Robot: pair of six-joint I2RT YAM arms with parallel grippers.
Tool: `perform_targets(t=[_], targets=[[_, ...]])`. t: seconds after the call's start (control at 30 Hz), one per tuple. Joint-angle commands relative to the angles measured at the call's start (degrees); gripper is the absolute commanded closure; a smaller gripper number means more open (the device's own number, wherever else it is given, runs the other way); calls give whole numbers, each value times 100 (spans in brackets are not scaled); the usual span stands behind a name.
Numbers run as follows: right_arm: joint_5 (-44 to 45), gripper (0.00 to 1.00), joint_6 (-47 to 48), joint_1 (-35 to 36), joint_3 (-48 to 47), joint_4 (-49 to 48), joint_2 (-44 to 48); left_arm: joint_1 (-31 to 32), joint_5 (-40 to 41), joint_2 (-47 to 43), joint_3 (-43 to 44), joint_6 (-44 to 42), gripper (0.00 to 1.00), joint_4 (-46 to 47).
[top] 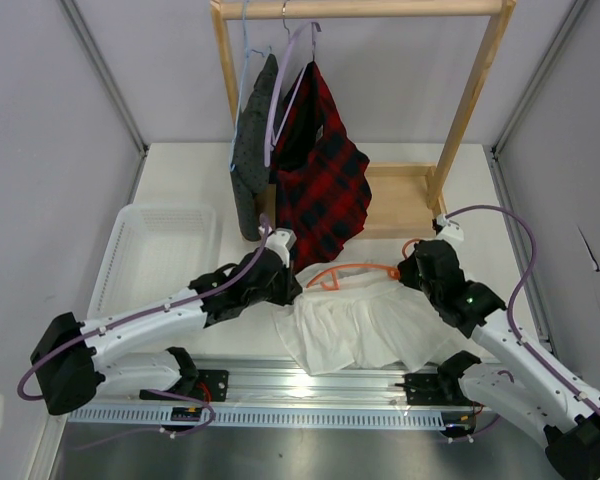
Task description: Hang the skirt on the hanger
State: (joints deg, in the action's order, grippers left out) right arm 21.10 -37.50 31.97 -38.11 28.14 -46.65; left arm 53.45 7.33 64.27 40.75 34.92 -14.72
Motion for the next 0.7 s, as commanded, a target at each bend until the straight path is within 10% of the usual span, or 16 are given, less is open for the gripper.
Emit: perform_targets(t=[0.0, 0.67], targets=[[386, 100, 146, -85, 119, -37, 77, -177, 233, -204, 275, -187, 100, -365], [430, 100, 172, -138, 242, -116, 631, -353, -65, 60, 197, -178, 100, -145]])
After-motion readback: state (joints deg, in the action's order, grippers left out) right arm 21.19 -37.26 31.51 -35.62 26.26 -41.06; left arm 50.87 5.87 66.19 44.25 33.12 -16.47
